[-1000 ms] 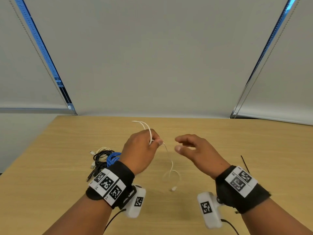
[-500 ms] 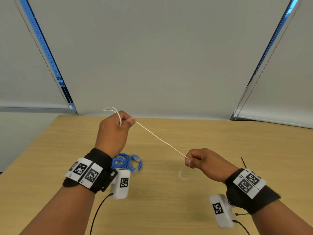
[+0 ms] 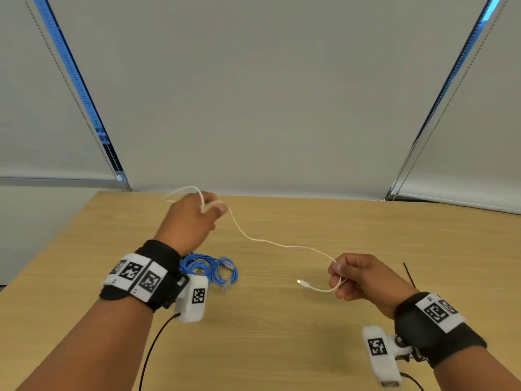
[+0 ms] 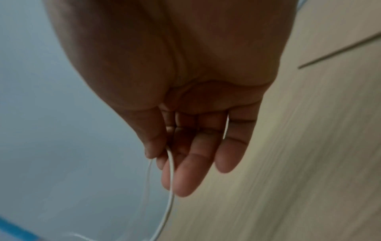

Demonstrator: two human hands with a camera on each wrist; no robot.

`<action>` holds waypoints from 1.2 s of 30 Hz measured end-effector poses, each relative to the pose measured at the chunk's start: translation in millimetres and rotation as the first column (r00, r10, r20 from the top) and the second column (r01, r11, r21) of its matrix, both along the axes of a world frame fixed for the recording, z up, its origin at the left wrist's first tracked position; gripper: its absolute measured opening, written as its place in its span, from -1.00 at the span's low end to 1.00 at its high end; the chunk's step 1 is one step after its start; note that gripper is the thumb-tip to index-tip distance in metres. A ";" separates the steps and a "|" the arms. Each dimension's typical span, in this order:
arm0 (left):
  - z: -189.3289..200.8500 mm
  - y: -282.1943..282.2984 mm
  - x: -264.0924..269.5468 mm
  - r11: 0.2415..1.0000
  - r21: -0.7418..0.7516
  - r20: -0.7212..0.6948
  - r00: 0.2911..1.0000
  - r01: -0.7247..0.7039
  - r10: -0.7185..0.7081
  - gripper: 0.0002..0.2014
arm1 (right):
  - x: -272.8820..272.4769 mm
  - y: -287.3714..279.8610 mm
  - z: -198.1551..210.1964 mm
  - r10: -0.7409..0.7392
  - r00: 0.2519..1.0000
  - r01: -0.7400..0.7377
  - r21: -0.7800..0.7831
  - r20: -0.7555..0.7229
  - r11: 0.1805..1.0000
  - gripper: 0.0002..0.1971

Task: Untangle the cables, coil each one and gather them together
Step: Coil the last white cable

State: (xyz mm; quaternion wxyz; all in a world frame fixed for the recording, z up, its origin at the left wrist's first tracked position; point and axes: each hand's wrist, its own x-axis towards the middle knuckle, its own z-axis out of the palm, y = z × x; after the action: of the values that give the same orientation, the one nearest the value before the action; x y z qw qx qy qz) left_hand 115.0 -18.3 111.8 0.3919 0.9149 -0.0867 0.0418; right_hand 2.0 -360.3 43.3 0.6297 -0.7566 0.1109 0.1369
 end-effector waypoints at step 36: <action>-11.7 -59.3 -54.1 0.226 -0.964 0.015 0.882 0.137 -0.471 -0.82 | 1.1 80.0 5.8 0.283 0.880 -0.176 -0.293 0.380 0.940 -0.75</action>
State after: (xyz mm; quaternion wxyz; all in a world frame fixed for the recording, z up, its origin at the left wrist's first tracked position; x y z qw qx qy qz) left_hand 60.9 -77.6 100.1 0.8621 0.4622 -0.1672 -0.1235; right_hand 3.2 -280.3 49.1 0.5176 -0.8491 -0.1009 0.0314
